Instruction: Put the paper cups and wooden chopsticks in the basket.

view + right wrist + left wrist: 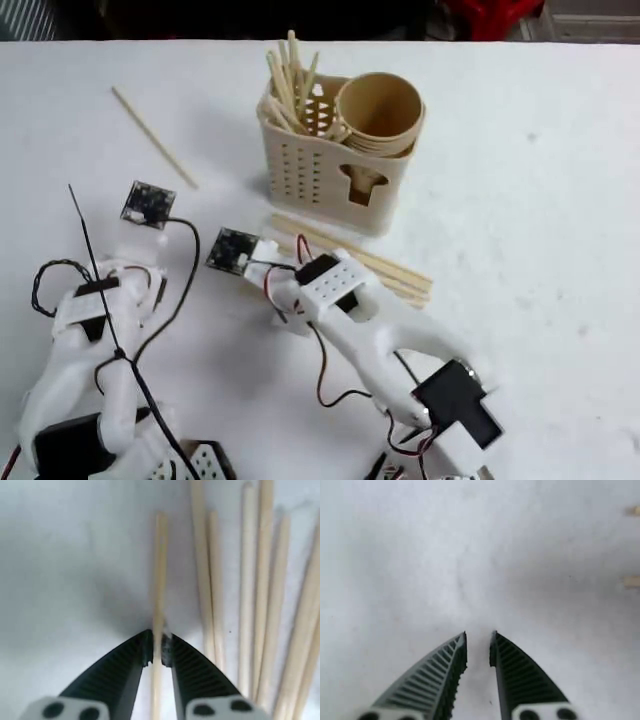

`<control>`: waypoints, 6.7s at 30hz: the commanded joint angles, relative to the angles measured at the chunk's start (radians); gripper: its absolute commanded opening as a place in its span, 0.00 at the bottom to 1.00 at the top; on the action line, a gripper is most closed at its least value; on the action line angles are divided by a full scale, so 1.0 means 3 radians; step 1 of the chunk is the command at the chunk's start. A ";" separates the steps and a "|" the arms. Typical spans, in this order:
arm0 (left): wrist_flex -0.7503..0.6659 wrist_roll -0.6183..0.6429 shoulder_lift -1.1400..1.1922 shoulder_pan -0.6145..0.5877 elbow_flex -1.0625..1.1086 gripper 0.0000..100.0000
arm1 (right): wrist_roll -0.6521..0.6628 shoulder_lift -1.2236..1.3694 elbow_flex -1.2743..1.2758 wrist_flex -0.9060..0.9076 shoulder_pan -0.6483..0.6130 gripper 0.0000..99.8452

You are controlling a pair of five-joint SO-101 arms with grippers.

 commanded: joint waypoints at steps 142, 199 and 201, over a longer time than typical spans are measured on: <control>-0.0051 -0.0036 -0.0105 0.0049 0.0005 0.10 | 0.0266 0.0038 -0.0026 -0.0309 0.0192 0.09; -0.0051 -0.0031 -0.0105 0.0049 0.0005 0.10 | 0.0020 0.0125 -0.0138 0.0146 -0.0038 0.09; -0.0051 -0.0031 -0.0105 0.0049 0.0005 0.10 | 0.0005 0.0054 -0.0138 0.0156 -0.0018 0.02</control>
